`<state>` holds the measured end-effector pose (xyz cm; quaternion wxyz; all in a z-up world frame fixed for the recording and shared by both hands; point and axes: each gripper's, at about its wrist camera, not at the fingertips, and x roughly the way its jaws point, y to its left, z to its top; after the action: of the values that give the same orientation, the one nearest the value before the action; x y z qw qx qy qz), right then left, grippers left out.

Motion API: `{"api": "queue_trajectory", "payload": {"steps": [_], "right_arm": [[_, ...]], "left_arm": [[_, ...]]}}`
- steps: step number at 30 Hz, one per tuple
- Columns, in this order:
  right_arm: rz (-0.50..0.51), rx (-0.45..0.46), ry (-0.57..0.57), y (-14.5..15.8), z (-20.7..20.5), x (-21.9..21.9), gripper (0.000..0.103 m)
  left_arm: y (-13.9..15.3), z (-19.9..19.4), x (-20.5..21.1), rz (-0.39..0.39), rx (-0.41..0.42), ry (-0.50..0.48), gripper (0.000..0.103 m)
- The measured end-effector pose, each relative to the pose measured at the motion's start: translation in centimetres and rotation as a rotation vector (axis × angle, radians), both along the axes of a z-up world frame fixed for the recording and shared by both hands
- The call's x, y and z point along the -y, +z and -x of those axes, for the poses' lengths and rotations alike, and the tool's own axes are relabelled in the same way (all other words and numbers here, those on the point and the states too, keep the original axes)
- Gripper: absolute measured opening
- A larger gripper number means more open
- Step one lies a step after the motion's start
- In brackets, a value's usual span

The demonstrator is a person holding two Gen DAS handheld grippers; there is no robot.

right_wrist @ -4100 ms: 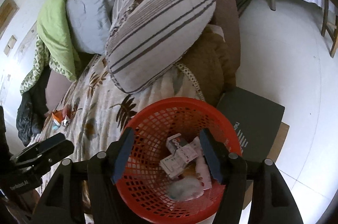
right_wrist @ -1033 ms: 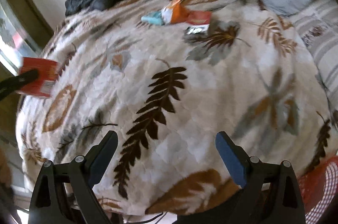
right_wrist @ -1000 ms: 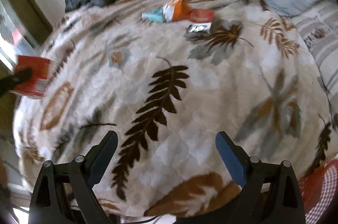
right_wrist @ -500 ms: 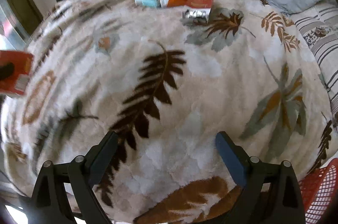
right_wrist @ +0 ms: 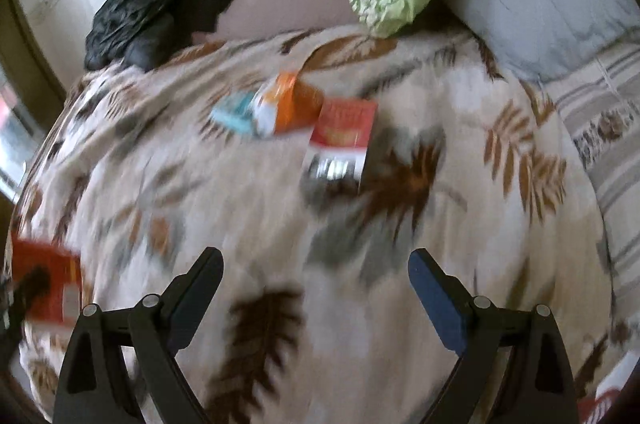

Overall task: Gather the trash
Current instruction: 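Reach the right tool to the red cigarette pack and grasp it, then carry the red wrapper and cigarette pack to the wastebasket and open both tools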

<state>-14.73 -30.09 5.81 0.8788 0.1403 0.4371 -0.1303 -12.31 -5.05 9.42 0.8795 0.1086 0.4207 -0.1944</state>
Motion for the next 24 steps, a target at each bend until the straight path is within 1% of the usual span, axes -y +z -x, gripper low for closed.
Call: {"api": "queue_trajectory", "payload": {"steps": [3, 7, 9, 12, 13, 14, 15, 17, 19, 24], "right_arm": [[0.006, 0.001, -0.016, 0.0, -2.7, 1.6, 0.095], [0.049, -0.021, -0.025, -0.7, -6.7, 2.8, 0.095], [0.075, -0.052, -0.032, -1.8, -8.9, 3.1, 0.095], [0.095, -0.097, -0.047, -3.5, -11.1, 3.7, 0.095], [0.1, -0.118, -0.053, -4.1, -11.7, 3.9, 0.093], [0.098, -0.131, -0.06, -4.7, -12.0, 4.2, 0.087], [0.08, -0.137, -0.06, -5.0, -12.2, 4.4, 0.061], [0.042, -0.139, -0.051, -5.2, -11.9, 4.7, 0.06], [0.023, -0.112, -0.039, -4.7, -10.8, 4.5, 0.06], [-0.016, -0.07, -0.017, -2.7, -6.5, 3.4, 0.06]], "left_arm": [[-0.8, -0.8, 0.1, 0.015, -0.027, -0.002, 0.027], [-2.0, -1.8, 0.1, 0.033, -0.063, 0.004, 0.027], [-2.6, -2.0, 0.2, 0.036, -0.073, 0.004, 0.027], [-3.2, -2.2, 0.3, 0.036, -0.085, 0.0, 0.027], [-3.4, -2.2, 0.3, 0.035, -0.088, -0.002, 0.027], [-3.4, -2.3, 0.3, 0.036, -0.089, -0.004, 0.027], [-3.4, -2.2, 0.3, 0.035, -0.089, -0.006, 0.027], [-3.3, -2.1, 0.3, 0.034, -0.081, -0.004, 0.027], [-3.1, -2.0, 0.2, 0.036, -0.078, -0.001, 0.027], [-1.6, -0.7, 0.0, 0.04, -0.054, -0.011, 0.027]]}}
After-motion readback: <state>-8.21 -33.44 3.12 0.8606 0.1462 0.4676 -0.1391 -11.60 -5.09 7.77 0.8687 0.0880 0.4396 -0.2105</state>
